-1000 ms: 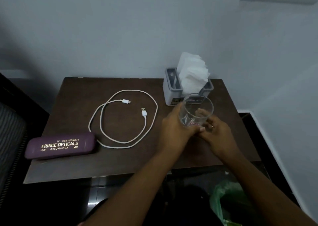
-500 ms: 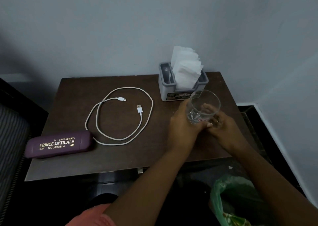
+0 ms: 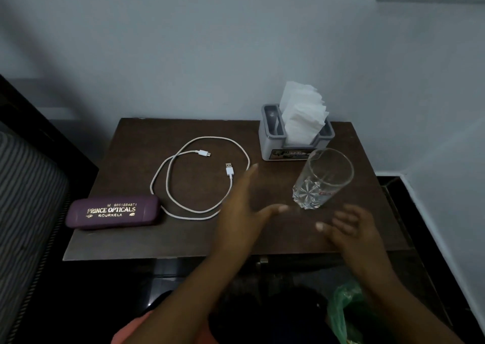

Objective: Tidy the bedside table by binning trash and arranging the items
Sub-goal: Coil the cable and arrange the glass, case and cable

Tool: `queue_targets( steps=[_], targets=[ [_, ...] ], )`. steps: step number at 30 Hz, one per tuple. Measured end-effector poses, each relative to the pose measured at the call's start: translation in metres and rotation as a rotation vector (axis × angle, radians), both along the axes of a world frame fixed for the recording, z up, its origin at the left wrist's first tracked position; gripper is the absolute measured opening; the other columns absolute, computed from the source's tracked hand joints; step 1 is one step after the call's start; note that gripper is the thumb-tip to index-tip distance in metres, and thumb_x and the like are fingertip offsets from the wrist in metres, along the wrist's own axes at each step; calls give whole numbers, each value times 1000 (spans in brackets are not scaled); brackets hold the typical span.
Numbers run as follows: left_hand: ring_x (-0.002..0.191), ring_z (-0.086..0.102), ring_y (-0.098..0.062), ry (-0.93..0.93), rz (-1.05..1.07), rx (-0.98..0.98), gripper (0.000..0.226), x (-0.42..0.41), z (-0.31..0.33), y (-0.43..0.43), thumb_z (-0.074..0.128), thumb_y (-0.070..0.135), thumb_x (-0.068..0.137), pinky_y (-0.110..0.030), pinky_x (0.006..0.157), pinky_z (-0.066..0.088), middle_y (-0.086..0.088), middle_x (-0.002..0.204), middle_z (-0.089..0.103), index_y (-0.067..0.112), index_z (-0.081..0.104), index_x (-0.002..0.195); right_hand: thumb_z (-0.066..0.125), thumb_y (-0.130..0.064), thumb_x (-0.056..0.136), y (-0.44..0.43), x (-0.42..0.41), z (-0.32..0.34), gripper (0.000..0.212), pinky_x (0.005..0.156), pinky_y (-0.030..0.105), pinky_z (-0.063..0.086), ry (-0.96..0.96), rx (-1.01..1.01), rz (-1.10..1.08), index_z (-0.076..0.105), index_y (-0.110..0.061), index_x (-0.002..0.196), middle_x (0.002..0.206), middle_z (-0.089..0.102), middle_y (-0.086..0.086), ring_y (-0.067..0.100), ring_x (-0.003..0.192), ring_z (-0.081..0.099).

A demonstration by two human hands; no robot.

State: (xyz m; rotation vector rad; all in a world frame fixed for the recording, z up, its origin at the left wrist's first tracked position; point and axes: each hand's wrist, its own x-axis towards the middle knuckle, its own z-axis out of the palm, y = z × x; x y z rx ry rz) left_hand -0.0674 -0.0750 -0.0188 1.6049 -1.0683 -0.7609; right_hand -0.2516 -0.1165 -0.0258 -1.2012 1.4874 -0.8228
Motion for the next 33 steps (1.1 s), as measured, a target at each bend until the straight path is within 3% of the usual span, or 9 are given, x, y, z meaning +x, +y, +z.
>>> queue_targets(
  steps=[3, 7, 10, 13, 16, 19, 21, 26, 33],
  targets=[
    [126, 43, 8, -212, -15, -13, 70, 71, 8, 48, 80, 35, 62, -10, 106, 31, 17, 132, 51, 37, 50, 125, 80, 0, 65, 39, 22, 0, 39, 71, 15, 52, 50, -63, 169, 59, -22, 91, 100, 62, 7, 15, 94, 64],
    [134, 30, 3, -760, -171, 116, 73, 171, 4, 88, 60, 63, 62, -42, 116, 21, 13, 133, 51, 36, 45, 129, 76, -21, 72, 53, 84, -5, 35, 90, 7, 38, 274, -420, 554, 67, -21, 106, 107, 61, -14, -2, 101, 55],
    [138, 25, -4, -962, -243, 293, 89, 210, 2, 97, 49, 73, 57, -43, 116, 11, 9, 143, 45, 35, 39, 137, 71, -19, 74, 44, 138, -17, 51, 103, 5, 19, 372, -544, 742, 59, -14, 123, 125, 59, 0, 8, 122, 47],
    [138, 27, -7, -1002, -275, 373, 95, 224, -2, 98, 51, 73, 54, -42, 115, 9, 9, 144, 44, 35, 36, 139, 72, -19, 77, 37, 177, -29, 55, 106, 22, 33, 451, -584, 808, 55, -11, 128, 128, 55, 6, 24, 124, 49],
    [128, 49, -19, -968, -259, 366, 81, 227, -10, 92, 74, 53, 59, -44, 111, 27, 4, 131, 57, 29, 48, 132, 69, -27, 78, 38, 190, -37, 37, 86, 38, 49, 597, -672, 801, 63, -13, 112, 109, 58, 5, 27, 98, 56],
    [102, 62, -26, -906, -256, 317, 69, 228, -14, 83, 74, 44, 62, -40, 92, 48, -1, 112, 63, 21, 56, 125, 67, -23, 79, 39, 189, -42, 11, 68, 36, 50, 648, -746, 736, 63, -13, 79, 86, 56, 3, 25, 80, 56],
    [99, 60, -22, -837, -228, 313, 69, 226, -9, 73, 80, 37, 65, -30, 85, 46, -3, 111, 60, 17, 56, 126, 68, -22, 77, 39, 185, -42, 17, 62, 34, 48, 669, -782, 719, 56, -15, 67, 76, 54, 2, 23, 73, 55],
    [115, 53, -26, -835, -190, 251, 70, 222, 9, 15, 79, 27, 71, -33, 95, 42, -9, 127, 53, 14, 49, 134, 63, -28, 76, 44, 163, -37, 17, 58, 28, 45, 684, -839, 826, 54, -22, 62, 68, 52, -5, 16, 67, 53],
    [123, 45, -29, -783, -185, 274, 70, 212, -1, -70, 74, 22, 76, -32, 101, 35, -13, 132, 49, 11, 43, 137, 59, -29, 77, 43, 121, -39, 11, 60, 26, 45, 691, -856, 976, 50, -27, 70, 76, 50, -8, 12, 74, 52]
  ],
)
